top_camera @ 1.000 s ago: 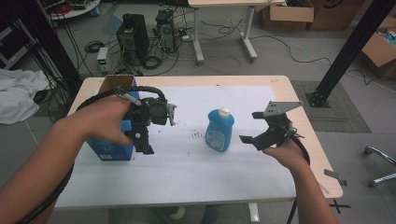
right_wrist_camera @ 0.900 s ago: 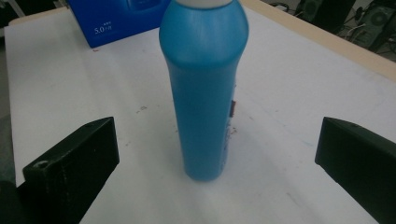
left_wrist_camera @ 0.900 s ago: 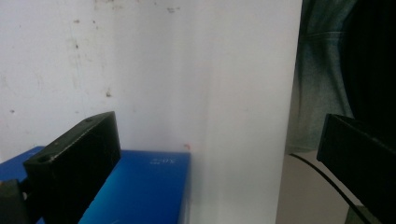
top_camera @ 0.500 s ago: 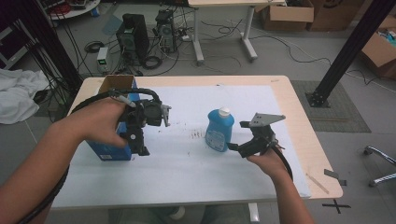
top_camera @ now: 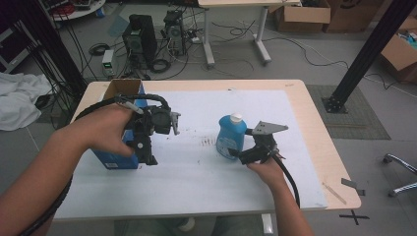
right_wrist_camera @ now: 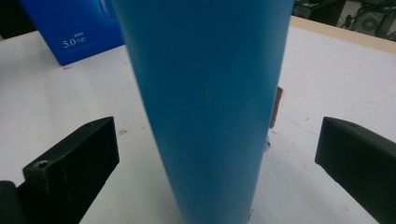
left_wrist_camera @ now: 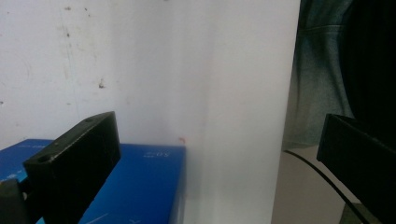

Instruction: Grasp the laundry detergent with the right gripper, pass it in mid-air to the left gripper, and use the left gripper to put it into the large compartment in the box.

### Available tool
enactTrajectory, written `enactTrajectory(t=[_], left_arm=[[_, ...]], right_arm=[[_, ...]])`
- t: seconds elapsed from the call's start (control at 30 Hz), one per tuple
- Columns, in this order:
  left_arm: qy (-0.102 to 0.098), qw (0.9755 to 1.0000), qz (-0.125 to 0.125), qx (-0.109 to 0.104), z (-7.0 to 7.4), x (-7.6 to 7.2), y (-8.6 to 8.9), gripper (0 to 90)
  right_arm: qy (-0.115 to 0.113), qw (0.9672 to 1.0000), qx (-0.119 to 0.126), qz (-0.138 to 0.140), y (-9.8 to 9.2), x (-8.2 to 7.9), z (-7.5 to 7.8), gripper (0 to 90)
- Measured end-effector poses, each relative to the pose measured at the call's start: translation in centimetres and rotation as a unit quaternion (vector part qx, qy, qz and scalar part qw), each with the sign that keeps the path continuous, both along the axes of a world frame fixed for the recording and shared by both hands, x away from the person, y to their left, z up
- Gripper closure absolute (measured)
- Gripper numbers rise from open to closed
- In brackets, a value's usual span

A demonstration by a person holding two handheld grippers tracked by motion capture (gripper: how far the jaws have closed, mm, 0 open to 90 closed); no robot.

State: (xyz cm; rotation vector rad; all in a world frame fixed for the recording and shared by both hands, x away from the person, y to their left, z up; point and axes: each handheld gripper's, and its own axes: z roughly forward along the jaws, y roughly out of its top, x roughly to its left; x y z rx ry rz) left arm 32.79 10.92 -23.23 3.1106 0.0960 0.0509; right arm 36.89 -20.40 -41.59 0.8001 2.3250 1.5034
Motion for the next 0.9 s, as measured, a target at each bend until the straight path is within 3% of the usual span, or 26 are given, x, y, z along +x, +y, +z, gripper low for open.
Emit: enactTrajectory(t=[0.33, 0.37, 0.73, 0.9], left_arm=[[-0.003, 1.0, -0.002, 0.004, 0.2, 0.0, 0.1, 0.1], [-0.003, 1.0, -0.001, 0.004, 0.1, 0.0, 0.1, 0.1], [-0.004, 0.9999, -0.007, 0.009, 0.1, 0.1, -0.3, 0.1], [-0.004, 1.0, -0.001, 0.007, -0.1, 0.1, 0.0, 0.1]], right_arm=[[-0.004, 0.9997, 0.019, -0.013, 0.9, 0.5, -1.2, 0.0], [-0.005, 0.9995, 0.03, -0.008, 1.1, 0.7, -1.4, 0.0], [-0.03, 0.999, 0.019, -0.025, 1.8, 0.5, -2.1, 6.9], [-0.035, 0.9985, 0.028, -0.033, 1.8, 0.6, -2.2, 11.0]])
